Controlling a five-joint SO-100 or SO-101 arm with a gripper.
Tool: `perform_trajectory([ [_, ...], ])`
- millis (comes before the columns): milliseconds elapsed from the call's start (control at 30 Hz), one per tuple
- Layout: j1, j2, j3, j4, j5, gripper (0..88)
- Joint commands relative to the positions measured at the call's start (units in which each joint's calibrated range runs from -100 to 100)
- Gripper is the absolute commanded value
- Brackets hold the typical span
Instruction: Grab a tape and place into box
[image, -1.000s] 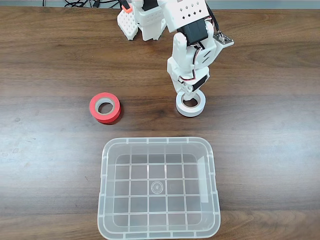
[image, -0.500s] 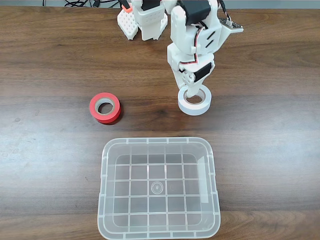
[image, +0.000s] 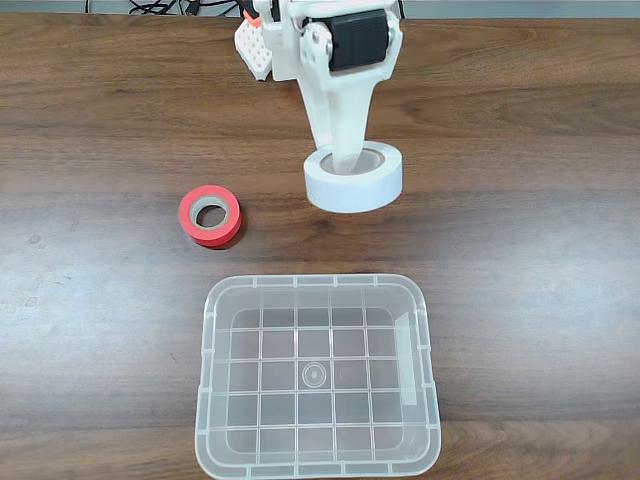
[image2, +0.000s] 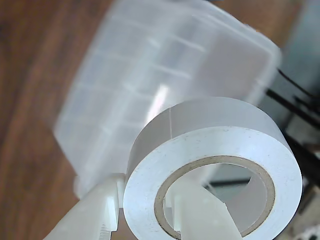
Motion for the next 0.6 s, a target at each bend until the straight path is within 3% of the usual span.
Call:
perform_trajectory([
  [0, 3.5, 10.26, -17.64, 0.03, -0.09, 3.4],
  [267, 4.6, 32.94, -36.39, -3.22, -0.88, 3.4],
  [567, 4.6, 50.16, -45.67, -6.22, -0.99, 3.4],
])
